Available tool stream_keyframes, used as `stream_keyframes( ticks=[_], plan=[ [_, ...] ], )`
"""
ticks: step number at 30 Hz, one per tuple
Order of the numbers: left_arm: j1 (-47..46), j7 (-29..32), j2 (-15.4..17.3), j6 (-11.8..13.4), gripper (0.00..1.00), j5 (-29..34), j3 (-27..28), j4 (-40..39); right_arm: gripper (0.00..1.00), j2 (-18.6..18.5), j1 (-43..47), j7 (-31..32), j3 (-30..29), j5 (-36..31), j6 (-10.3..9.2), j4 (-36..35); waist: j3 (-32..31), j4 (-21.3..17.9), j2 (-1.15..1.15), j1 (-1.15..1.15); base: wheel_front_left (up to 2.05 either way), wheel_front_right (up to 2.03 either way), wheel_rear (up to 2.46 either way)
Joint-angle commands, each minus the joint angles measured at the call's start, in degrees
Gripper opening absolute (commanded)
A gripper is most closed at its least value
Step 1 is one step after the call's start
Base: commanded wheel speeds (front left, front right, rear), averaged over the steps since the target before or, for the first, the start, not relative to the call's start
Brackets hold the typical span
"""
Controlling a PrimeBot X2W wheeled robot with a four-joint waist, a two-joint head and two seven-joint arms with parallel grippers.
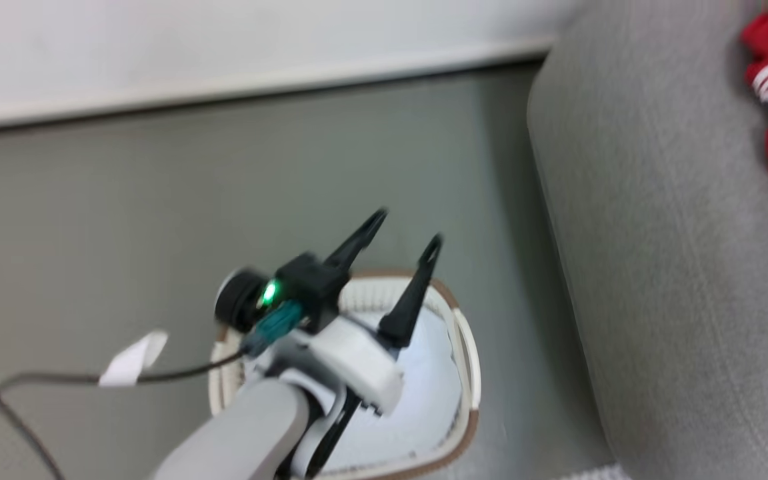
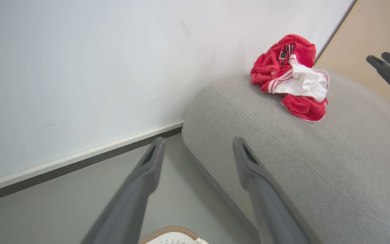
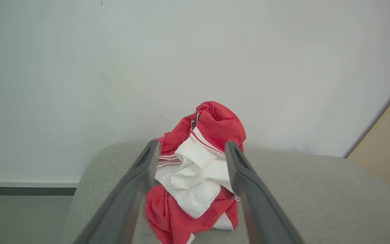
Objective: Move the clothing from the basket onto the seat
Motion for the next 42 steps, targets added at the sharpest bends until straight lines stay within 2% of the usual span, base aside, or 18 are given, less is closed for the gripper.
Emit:
stream_keyframes(
  ticks=[1, 8, 10, 18, 22, 26, 33, 34, 38, 42],
  plan=[
    [3.6, -2.1, 0.4, 0.9, 1.0, -1.9, 1.0, 0.9, 1.0, 0.5, 5.2, 0.0, 0.4, -1.3, -0.15, -2.8, -8.3, 3.3, 0.0, 0.01, 0.0, 0.0, 0.0],
    [12.1, -7.5, 1.9, 3.2, 1.0, -5.6, 4.7, 3.1, 1.0, 3.6, 17.2, 0.0, 2.8, -2.3, -0.15, -10.8, -15.3, 8.3, 0.0, 0.01, 0.0, 0.0, 0.0],
    [16.0, -9.7, 2.9, 4.0, 1.0, -6.6, 5.9, 4.8, 1.0, 6.1, 23.1, 0.0, 3.9, -2.8, -0.15, -13.9, -18.4, 10.9, 0.0, 0.01, 0.0, 0.0, 0.0],
    [24.4, -13.3, 5.3, 6.8, 1.0, -6.9, 9.9, 8.7, 1.0, 10.9, 32.2, 0.0, 8.6, -2.7, -0.15, -16.3, -23.5, 14.0, 0.0, 0.01, 0.0, 0.0, 0.0],
    [29.0, -14.1, 6.1, 6.5, 1.0, -6.8, 11.8, 11.6, 1.0, 13.2, 35.8, 0.0, 10.3, -2.8, -0.15, -15.6, -26.6, 14.2, 0.0, 0.01, 0.0, 0.0, 0.0],
    [32.8, -14.2, 5.4, 6.0, 1.0, -5.3, 14.8, 13.4, 1.0, 14.4, 38.1, 0.0, 12.2, -4.3, -0.15, -15.1, -28.2, 13.4, 0.0, 0.01, 0.0, 0.0, 0.0],
    [37.0, -14.1, 2.4, 2.3, 1.0, -1.5, 20.1, 14.2, 1.0, 15.2, 39.8, 0.0, 13.3, -5.0, -0.15, -14.2, -29.5, 12.5, 0.0, 0.01, 0.0, 0.0, 0.0],
    [37.3, -14.1, 1.8, 1.8, 0.0, -0.8, 20.7, 14.3, 0.0, 15.3, 39.9, 0.0, 13.3, -4.9, -0.15, -14.1, -29.6, 12.4, 0.0, 0.01, 0.0, 0.0, 0.0],
    [37.3, -14.0, 0.6, 1.8, 0.0, -2.2, 19.9, 15.6, 0.0, 15.4, 39.6, 0.0, 13.5, -4.2, 0.01, -12.7, -29.6, 12.4, 0.0, 0.01, 0.0, 0.0, 0.0],
    [37.0, -12.8, -0.1, 0.6, 0.0, -5.9, 21.5, 15.2, 0.0, 15.3, 38.8, 1.0, 13.5, 0.9, 0.01, -12.6, -29.4, 12.5, 0.0, 0.01, 0.0, 0.0, 0.0]
  ],
)
